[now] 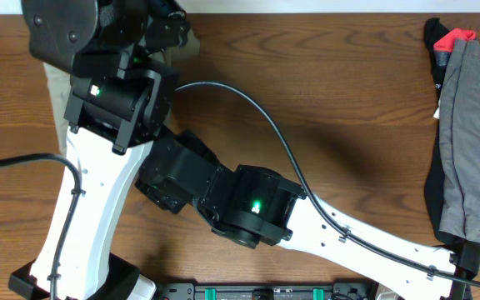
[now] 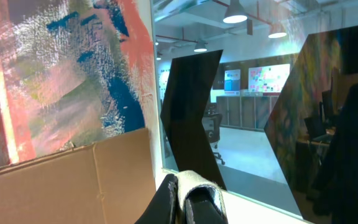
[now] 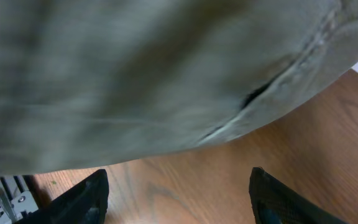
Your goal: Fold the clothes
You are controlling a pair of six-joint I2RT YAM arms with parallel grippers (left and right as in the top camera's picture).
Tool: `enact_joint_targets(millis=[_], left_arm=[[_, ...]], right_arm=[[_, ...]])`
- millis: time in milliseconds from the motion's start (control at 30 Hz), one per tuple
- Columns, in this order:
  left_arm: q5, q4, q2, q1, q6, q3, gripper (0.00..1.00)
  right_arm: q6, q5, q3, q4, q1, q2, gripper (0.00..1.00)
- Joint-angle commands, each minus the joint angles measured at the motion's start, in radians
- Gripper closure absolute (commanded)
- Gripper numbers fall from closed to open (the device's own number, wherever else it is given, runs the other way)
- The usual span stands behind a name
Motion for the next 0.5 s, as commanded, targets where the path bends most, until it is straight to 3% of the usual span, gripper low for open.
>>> enact_joint_targets(millis=[0, 467], left_arm=[[0.0, 0.013, -0.029, -0.005, 0.008, 0.032, 0.94], [0.007, 0.058, -0.021, 0.03, 0.045, 0.032, 0.94]], right_arm=[[-0.027, -0.064, 0.003, 0.008, -0.006, -0.001, 0.3], [-0.09, -0.117, 0.003, -0.026, -0.002, -0.056, 0.29]])
